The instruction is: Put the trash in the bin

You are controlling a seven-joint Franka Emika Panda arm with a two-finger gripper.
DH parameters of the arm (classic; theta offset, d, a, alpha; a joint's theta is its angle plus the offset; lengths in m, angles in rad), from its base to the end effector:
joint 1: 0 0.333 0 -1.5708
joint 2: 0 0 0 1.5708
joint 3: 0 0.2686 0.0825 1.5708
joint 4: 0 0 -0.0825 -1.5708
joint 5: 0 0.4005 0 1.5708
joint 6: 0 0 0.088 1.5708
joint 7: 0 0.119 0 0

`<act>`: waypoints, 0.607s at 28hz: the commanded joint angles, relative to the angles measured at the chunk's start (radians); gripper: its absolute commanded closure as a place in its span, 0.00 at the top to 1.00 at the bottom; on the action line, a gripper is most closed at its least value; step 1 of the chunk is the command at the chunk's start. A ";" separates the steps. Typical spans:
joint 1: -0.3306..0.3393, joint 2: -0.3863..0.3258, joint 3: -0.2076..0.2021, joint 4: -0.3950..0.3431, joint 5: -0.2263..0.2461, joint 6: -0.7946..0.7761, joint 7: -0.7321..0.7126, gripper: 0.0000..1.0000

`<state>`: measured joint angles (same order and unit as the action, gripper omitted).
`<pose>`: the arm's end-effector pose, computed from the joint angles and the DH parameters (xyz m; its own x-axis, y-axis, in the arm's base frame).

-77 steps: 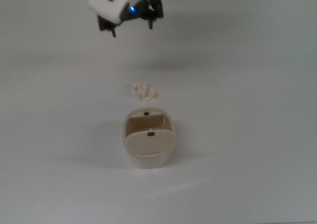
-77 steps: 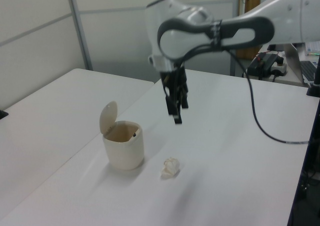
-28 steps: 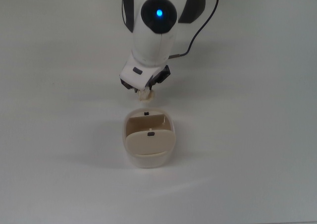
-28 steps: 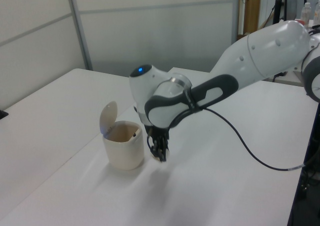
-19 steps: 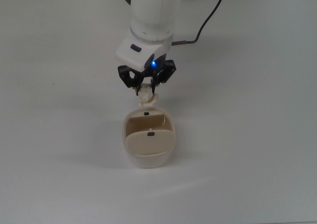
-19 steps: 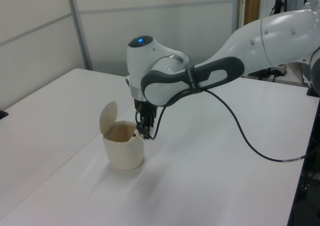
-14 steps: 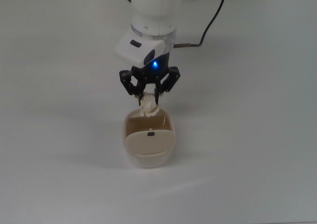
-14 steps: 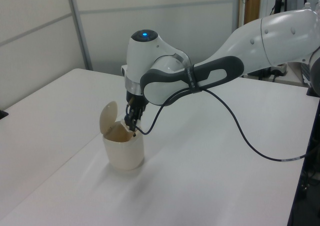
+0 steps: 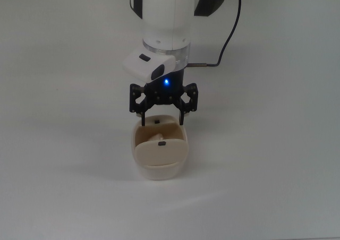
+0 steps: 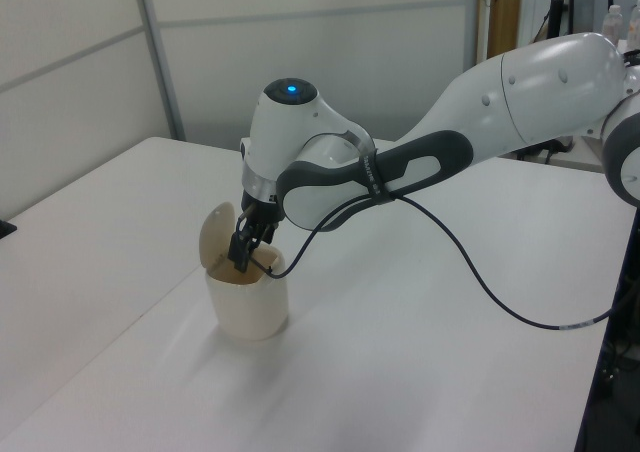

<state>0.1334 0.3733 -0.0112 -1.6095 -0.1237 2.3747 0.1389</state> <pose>0.6966 0.0840 0.3920 0.9189 0.0654 0.3891 0.0439 -0.9970 0.0638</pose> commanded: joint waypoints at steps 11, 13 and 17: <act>-0.004 -0.197 -0.018 0.014 -0.008 -0.452 0.093 1.00; -0.006 -0.218 -0.019 0.028 -0.004 -0.514 0.088 1.00; -0.006 -0.258 -0.019 0.068 -0.004 -0.659 0.058 1.00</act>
<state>0.1212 0.1674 -0.0217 -1.5672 -0.1237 1.8556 0.2130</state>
